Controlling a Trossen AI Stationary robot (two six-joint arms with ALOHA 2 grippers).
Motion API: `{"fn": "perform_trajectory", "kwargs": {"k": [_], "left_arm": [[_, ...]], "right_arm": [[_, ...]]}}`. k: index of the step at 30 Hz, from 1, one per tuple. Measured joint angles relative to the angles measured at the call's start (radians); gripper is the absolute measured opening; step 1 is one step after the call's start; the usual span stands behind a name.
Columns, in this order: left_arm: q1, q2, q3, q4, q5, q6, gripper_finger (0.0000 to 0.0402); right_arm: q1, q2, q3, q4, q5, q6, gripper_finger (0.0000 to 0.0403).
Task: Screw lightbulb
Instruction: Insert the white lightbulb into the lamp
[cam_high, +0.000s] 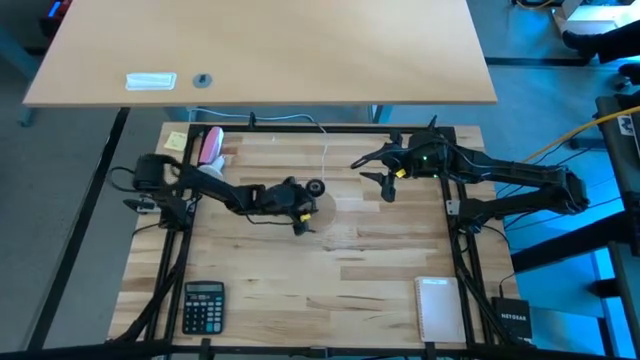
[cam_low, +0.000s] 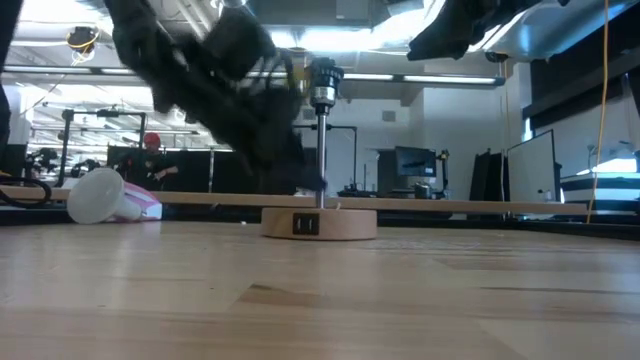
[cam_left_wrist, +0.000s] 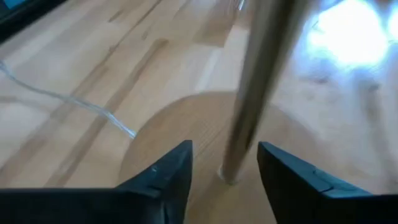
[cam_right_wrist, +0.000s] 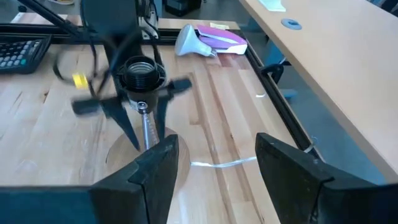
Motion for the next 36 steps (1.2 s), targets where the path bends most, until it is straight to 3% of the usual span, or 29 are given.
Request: {"fn": "perform_trajectory", "kwargs": {"k": [8, 14, 21, 25, 30, 36], "left_arm": [[0.040, -0.358, 0.071, -0.628, 0.033, -0.174, 0.0222], [0.207, -0.451, 0.173, -0.952, -0.025, -0.306, 0.0227], [0.530, -0.325, 0.292, -1.284, -0.042, -0.239, 0.0227], [0.679, -0.224, 0.315, -1.394, -0.042, -0.173, 0.0227], [0.777, -0.097, 0.324, -1.455, -0.047, -0.123, 0.0227], [0.799, 0.006, 0.329, -1.526, -0.163, -0.110, 0.0227]], "right_arm": [[0.000, 0.000, 0.000, -0.007, 0.000, -0.022, 0.0218], [0.000, 0.025, 0.001, -0.003, 0.004, -0.025, 0.0218], [0.000, 0.097, 0.001, -0.006, 0.030, -0.037, 0.0218], [0.000, 0.120, 0.001, -0.004, 0.055, -0.057, 0.0218], [0.000, 0.122, 0.001, -0.001, 0.061, -0.079, 0.0218], [0.000, 0.122, 0.001, -0.008, 0.061, -0.079, 0.0218]]}}
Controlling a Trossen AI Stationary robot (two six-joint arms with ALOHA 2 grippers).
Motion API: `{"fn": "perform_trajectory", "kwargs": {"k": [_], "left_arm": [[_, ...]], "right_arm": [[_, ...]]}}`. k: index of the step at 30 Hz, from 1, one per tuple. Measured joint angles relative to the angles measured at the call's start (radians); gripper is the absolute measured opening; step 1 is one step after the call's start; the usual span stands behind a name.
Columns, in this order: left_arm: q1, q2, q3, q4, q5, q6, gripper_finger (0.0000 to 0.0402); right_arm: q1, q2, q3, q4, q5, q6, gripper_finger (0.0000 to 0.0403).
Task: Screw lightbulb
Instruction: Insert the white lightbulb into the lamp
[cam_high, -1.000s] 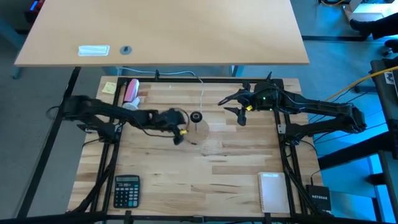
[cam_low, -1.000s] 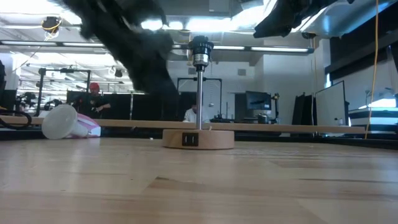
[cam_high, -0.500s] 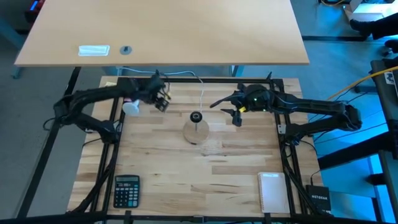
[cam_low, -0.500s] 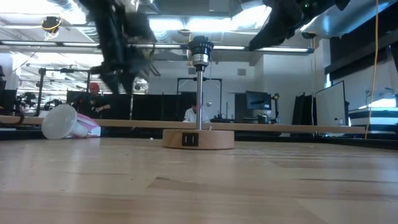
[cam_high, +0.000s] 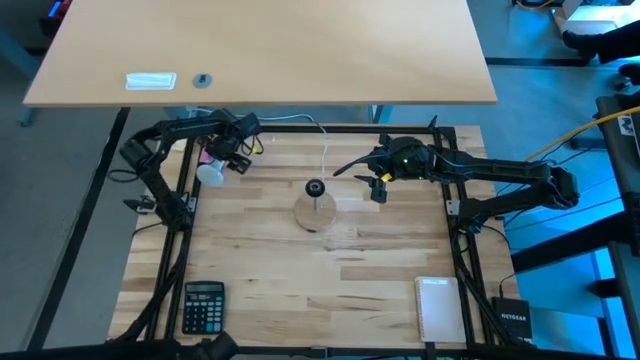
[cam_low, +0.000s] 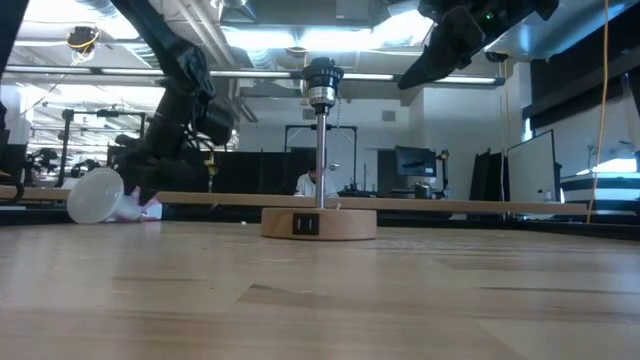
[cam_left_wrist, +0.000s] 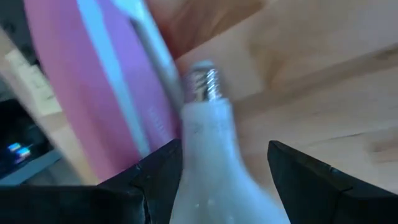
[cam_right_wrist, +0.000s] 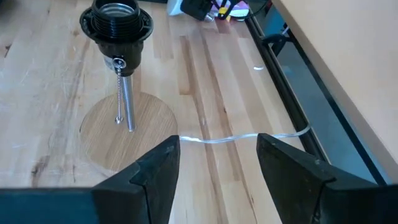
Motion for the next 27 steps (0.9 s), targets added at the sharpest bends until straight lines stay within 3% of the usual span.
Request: {"fn": "perform_trajectory", "kwargs": {"k": [12, 16, 22, 27], "left_arm": [[0.004, 0.069, -0.020, 0.004, 0.089, 0.040, 0.0223], [-0.022, 0.069, -0.020, 0.019, 0.167, 0.074, 0.0195], [-0.090, 0.069, -0.020, 0.026, 0.169, 0.121, 0.0127], [-0.168, 0.046, -0.016, -0.005, 0.166, 0.118, 0.0122]], "right_arm": [[0.000, -0.001, 0.000, -0.013, -0.009, -0.001, 0.0218], [0.000, -0.001, 0.000, -0.029, -0.009, -0.003, 0.0218], [0.000, -0.005, 0.000, -0.042, -0.009, -0.004, 0.0218], [0.000, -0.035, 0.000, -0.062, -0.008, -0.003, 0.0218]]}}
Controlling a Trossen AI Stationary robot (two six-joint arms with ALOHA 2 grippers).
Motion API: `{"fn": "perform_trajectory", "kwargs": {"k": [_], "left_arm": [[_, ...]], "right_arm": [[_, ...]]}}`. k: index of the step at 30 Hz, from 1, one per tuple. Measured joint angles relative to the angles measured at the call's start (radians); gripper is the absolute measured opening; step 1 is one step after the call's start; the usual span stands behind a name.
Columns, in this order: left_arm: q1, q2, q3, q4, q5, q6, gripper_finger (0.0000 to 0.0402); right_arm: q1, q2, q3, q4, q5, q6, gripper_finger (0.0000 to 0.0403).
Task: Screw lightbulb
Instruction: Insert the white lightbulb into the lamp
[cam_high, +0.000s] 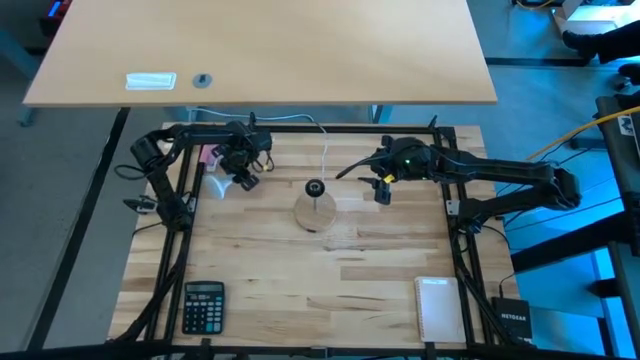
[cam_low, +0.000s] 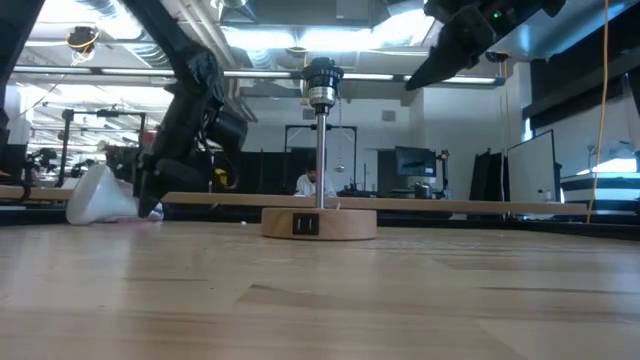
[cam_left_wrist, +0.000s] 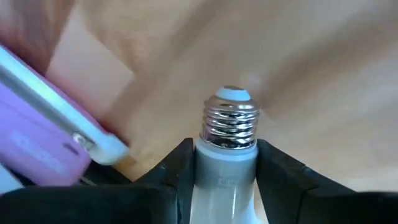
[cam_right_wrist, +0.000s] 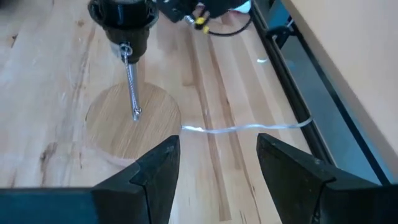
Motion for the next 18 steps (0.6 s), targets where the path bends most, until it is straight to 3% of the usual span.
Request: {"fn": "perform_trajectory", "kwargs": {"k": [8, 18], "left_arm": [[-0.220, -0.217, 0.100, -0.094, -0.029, -0.170, 0.0122], [-0.565, -0.540, 0.181, 0.152, -0.070, -0.338, 0.0122]], "right_arm": [[0.000, -0.132, 0.000, -0.050, -0.024, 0.015, 0.0218], [0.001, -0.169, 0.000, -0.080, -0.198, 0.114, 0.0218]]}}
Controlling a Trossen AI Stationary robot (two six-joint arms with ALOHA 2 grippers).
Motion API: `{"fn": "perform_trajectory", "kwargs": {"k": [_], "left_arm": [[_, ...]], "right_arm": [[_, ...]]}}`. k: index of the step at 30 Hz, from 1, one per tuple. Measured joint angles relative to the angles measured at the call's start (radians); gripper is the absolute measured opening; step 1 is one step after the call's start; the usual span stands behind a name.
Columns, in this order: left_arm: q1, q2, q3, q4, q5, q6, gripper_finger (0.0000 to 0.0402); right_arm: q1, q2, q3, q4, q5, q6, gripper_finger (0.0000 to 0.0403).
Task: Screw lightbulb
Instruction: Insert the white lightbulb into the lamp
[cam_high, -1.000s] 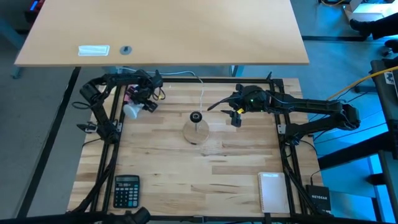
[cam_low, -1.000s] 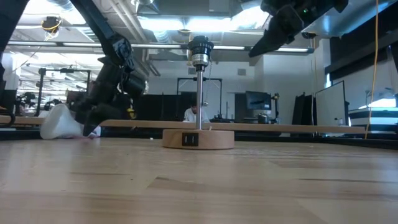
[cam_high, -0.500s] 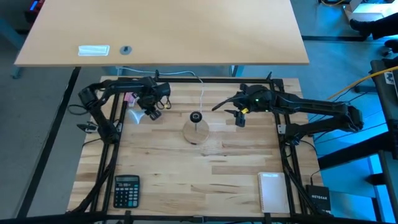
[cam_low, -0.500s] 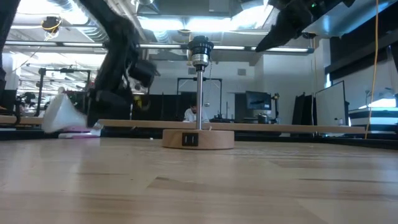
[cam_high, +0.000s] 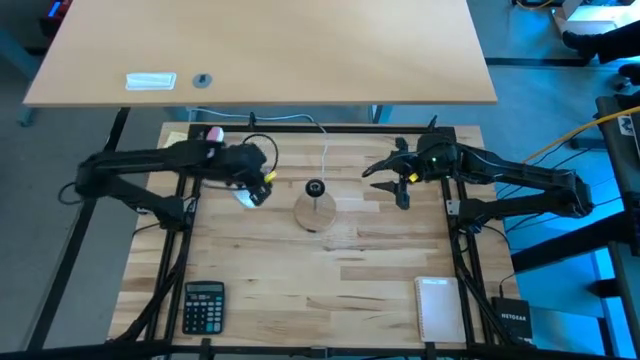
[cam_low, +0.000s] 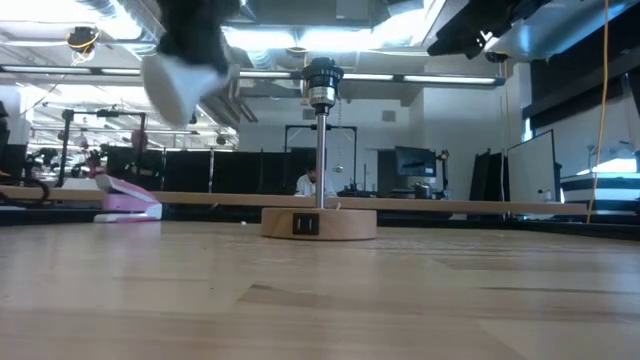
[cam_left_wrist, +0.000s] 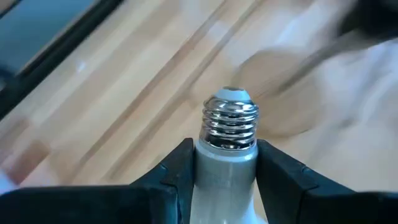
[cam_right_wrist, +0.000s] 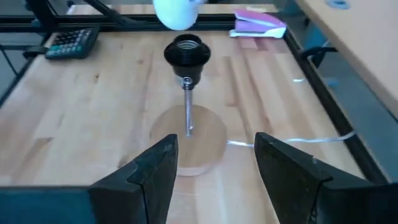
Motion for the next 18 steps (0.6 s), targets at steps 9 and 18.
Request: {"fn": "perform_trajectory", "kwargs": {"k": [9, 18], "left_arm": [[-0.288, -0.067, -0.104, 0.391, -0.092, 0.049, 0.0122], [-0.453, 0.213, -0.354, 1.241, -0.169, 0.296, 0.0122]], "right_arm": [[0.086, -0.002, -0.044, 0.029, -0.074, 0.107, 0.0218], [0.348, 0.000, -0.310, 0.363, 0.096, 0.264, 0.0218]]}}
